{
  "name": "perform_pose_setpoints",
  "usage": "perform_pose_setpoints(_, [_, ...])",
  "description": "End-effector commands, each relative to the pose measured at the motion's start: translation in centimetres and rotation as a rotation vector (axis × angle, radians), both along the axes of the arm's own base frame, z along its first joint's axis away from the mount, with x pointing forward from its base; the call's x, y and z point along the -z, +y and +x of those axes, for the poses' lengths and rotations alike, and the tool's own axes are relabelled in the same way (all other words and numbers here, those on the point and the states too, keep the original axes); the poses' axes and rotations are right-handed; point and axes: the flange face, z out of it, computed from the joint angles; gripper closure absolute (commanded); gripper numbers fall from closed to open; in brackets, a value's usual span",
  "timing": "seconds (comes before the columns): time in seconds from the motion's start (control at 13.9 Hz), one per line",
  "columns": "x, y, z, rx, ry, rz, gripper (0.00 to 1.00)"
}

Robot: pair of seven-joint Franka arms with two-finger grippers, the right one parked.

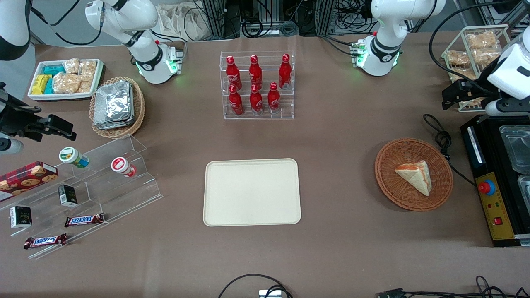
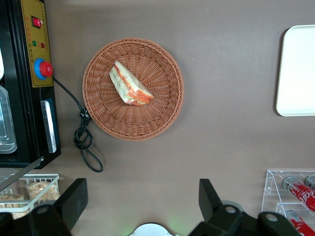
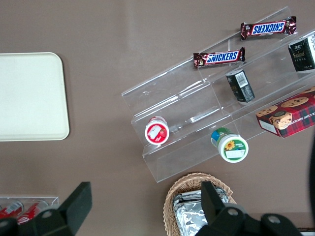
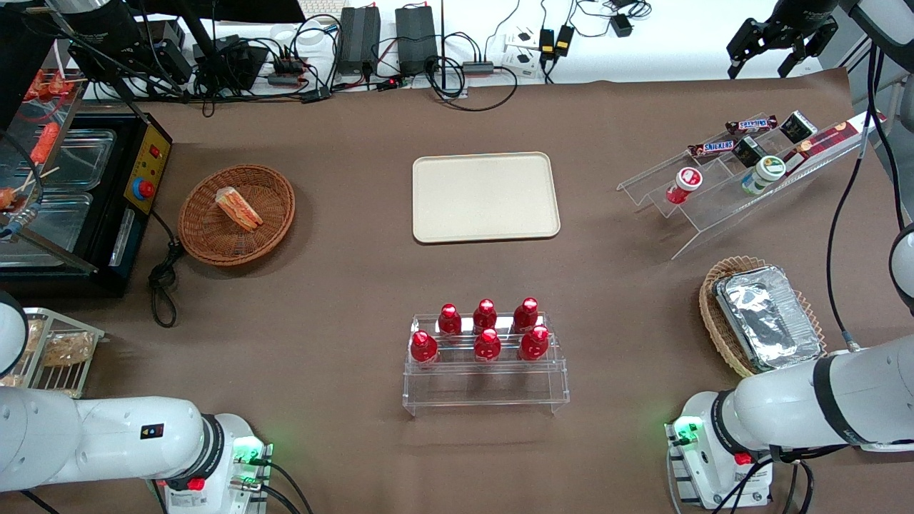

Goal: Place sandwich from basket to tray
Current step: 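Move the left gripper over the wicker basket above the wrapped sandwich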

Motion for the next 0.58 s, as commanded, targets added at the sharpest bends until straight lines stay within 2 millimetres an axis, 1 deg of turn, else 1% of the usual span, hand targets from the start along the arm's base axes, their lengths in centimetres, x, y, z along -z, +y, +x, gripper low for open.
perform_pose_setpoints(0.0, [-0.4, -0.1, 0.0, 0.011, 0.008, -0.006, 0.0])
perform_pose_setpoints(0.14, [-0.5, 0.7, -0.1, -0.001, 0.013, 0.0, 0.0])
perform_pose_setpoints(0.22, [-0.4, 1.6, 0.0, -0.018, 0.014, 0.004, 0.0])
perform_pose_setpoints(0.29, [0.1, 3.4, 0.0, -0.075, 0.026, 0.007, 0.0])
perform_pose_setpoints(0.36, [1.5, 4.7, 0.0, -0.121, 0.055, 0.012, 0.0])
perform_pose_setpoints(0.5, [3.3, 7.2, 0.0, -0.274, 0.058, 0.019, 0.0])
